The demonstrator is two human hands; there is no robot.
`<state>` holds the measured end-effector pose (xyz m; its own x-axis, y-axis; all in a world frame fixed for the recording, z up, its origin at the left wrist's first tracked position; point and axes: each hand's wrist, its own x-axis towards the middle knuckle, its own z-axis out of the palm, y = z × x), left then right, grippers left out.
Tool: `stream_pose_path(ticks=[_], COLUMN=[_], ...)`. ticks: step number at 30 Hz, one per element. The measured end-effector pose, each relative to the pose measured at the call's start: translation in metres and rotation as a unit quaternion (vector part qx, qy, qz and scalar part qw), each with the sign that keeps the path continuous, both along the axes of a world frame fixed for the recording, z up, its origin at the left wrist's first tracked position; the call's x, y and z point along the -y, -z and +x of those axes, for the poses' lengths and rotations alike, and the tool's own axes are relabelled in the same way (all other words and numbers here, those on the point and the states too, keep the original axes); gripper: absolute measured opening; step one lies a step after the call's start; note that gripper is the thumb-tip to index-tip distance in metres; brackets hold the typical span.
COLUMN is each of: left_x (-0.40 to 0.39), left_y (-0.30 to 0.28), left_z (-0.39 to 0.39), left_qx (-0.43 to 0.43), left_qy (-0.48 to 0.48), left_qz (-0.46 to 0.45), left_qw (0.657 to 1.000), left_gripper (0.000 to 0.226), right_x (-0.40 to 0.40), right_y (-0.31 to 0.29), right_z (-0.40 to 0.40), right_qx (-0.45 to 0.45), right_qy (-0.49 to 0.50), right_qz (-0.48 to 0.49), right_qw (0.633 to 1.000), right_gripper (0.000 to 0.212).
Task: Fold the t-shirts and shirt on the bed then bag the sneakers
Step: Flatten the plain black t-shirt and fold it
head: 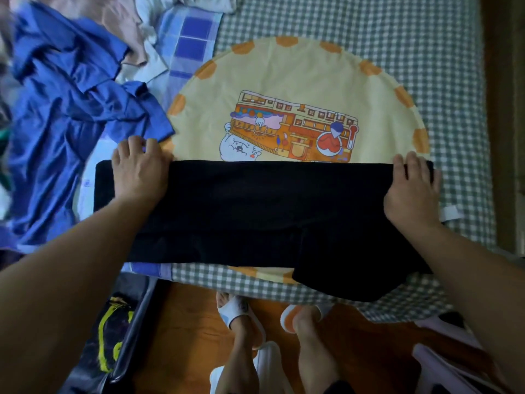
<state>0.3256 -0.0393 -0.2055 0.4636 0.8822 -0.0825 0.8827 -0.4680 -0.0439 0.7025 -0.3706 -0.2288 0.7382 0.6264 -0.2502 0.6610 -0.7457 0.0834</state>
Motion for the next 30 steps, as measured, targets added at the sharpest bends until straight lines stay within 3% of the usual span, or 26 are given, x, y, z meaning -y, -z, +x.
stream_pose_path(ticks=[2,7,9,12,16,22,24,26,28,30], left_x=[0.013,0.041,0.067,0.099,0.092,0.090,0.097,0.101,0.099,0.100], left_y=[0.003,0.009,0.005,0.011,0.028,0.016,0.020,0.032,0.039,0.032], left_z=[-0.006,-0.032,-0.013,0.015,0.010,-0.001,-0.002,0.001,0.003,0.007], left_qx=[0.049,0.031,0.063,0.069,0.014,0.053,0.020,-0.033,-0.077,-0.069], left_qy=[0.028,-0.009,0.005,0.040,-0.011,0.019,0.056,0.076,0.065,0.046], left_qz=[-0.012,-0.073,-0.075,-0.110,-0.157,-0.083,-0.094,-0.137,-0.162,-0.162], left_qw=[0.998,0.997,0.995,0.991,0.988,0.995,0.994,0.987,0.982,0.983], left_gripper=[0.043,0.064,0.063,0.060,0.064,0.066,0.068,0.068,0.071,0.068], right_x=[0.001,-0.007,-0.009,0.000,0.015,-0.007,-0.016,-0.006,0.015,0.033], right_y=[-0.001,-0.014,-0.016,-0.020,-0.025,-0.028,-0.033,-0.020,-0.003,-0.001], right_z=[0.004,0.005,0.000,0.010,0.036,-0.004,-0.046,-0.071,-0.061,-0.034], right_qx=[0.015,0.026,0.025,0.046,0.063,0.151,0.111,0.054,0.017,-0.012], right_qy=[0.034,0.272,0.289,0.245,0.219,0.105,-0.037,-0.153,-0.142,-0.106], right_qz=[0.030,0.085,0.078,0.102,0.123,0.146,0.167,0.101,0.018,0.010], right_qw=[0.999,0.958,0.954,0.963,0.966,0.972,0.979,0.982,0.990,0.994], right_gripper=[0.070,0.066,0.060,0.044,0.040,0.055,0.056,0.059,0.067,0.069])
